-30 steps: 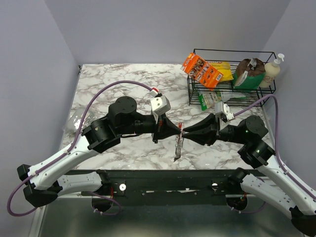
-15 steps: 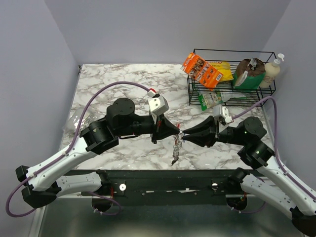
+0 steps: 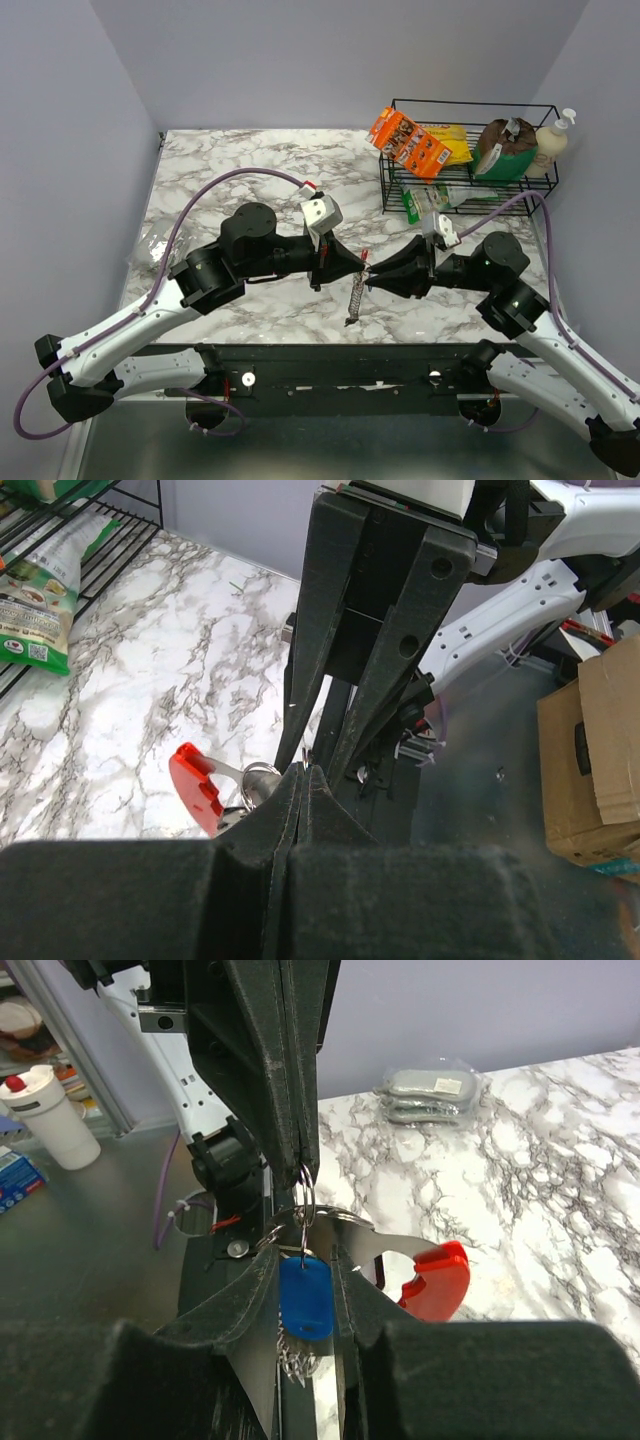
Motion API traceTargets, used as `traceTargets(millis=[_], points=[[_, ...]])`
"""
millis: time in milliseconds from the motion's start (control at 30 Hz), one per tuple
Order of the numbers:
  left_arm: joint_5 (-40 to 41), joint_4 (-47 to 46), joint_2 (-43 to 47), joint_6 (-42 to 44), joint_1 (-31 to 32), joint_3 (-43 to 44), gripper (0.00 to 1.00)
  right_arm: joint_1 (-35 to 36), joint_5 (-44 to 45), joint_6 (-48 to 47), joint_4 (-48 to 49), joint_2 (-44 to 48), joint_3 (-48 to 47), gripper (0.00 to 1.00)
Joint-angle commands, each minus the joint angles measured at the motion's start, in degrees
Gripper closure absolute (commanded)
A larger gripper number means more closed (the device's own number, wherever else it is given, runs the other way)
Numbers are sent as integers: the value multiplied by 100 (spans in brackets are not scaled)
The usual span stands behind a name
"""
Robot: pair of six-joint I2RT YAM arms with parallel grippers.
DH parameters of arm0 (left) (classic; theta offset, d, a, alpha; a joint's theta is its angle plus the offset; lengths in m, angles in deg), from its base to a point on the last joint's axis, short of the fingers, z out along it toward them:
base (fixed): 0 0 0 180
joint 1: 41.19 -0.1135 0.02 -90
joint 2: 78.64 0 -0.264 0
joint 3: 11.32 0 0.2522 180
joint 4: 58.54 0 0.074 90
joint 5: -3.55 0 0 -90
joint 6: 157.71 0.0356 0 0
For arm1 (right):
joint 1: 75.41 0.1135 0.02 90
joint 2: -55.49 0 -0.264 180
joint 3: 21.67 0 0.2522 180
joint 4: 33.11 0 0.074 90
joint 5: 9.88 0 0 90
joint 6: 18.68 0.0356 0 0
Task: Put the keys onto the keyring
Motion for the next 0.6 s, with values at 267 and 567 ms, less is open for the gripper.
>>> traceTargets(millis=[267,567], points=[[742,-1024,159,-396,16,-440,100,13,-110,-109,-261,-38,10,100],[1455,-1393,247,-633,69,-932,100,13,13,-153,-261,-187,124,100]])
